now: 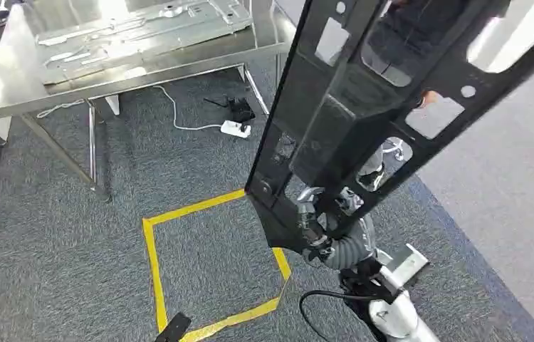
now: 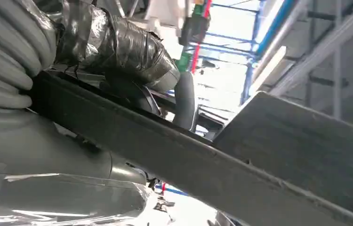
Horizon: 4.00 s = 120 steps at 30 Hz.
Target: Take the parts from the cabinet and place them on the table.
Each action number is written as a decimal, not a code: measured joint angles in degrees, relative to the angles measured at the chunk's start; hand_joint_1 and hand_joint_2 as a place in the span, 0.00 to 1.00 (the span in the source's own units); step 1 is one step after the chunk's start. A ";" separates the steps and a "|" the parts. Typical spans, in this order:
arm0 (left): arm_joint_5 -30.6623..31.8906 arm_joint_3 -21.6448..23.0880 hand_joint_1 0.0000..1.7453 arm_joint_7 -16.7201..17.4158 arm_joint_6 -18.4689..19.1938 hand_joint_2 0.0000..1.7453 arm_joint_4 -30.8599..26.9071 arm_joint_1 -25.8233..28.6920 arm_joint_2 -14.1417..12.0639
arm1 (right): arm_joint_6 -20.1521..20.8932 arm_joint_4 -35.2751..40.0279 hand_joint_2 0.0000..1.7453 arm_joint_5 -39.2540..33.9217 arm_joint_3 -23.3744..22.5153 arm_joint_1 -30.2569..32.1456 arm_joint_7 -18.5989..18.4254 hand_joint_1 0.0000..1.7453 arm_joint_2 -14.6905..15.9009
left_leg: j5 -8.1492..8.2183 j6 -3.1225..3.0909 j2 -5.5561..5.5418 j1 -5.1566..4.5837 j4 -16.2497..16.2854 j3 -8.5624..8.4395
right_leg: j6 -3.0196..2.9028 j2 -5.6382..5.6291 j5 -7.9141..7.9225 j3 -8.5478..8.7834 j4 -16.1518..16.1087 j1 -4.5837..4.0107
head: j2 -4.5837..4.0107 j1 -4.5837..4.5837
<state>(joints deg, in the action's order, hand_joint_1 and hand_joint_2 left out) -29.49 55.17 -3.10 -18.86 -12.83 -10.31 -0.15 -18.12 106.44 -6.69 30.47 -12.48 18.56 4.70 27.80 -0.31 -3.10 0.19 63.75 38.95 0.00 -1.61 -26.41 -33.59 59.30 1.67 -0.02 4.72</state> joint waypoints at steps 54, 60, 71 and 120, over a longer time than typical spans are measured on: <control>0.18 -0.30 0.00 1.09 0.85 1.00 -0.04 0.28 0.22 | -2.49 -0.04 1.00 -2.80 -0.04 1.57 0.53 1.00 0.33 | 3.28 -2.89 1.83 -0.48 -5.75 -10.18 | 1.79 1.73 3.58 -5.46 1.21 -0.57 | 0.00 -1.10; 0.61 -0.31 0.00 1.18 0.94 1.00 -0.04 -0.09 0.15 | -3.19 0.02 1.00 -0.63 -0.04 1.36 -0.37 1.00 0.35 | 4.33 -1.10 1.88 -0.47 -3.63 -10.85 | -0.33 1.98 3.39 -3.80 0.29 -0.83 | 0.00 -0.90; 0.68 -0.31 0.00 1.42 1.05 1.00 -0.04 0.09 0.18 | -3.32 -0.07 1.00 -0.09 -0.04 1.18 -0.70 1.00 0.35 | -0.86 -1.85 7.14 -1.36 -3.54 -1.05 | 0.19 5.62 -1.88 1.97 0.39 -1.45 | 0.00 -0.83; 0.77 -0.35 0.00 1.36 1.66 1.00 -0.07 0.03 0.31 | -4.90 0.00 1.00 -0.52 -0.07 1.81 0.44 1.00 0.33 | 0.60 -0.30 1.84 -0.08 -5.70 -6.77 | 0.40 1.37 1.60 -2.07 -0.30 -0.94 | 0.00 -1.40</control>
<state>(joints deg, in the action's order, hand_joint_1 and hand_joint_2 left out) -28.72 54.82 -1.75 -17.20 -12.90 -10.29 0.15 -23.02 106.44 -7.21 30.40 -10.67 18.99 5.03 28.39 -0.61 -1.26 0.11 58.06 32.18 0.40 -0.24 -24.81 -35.66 58.99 0.74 -0.02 3.32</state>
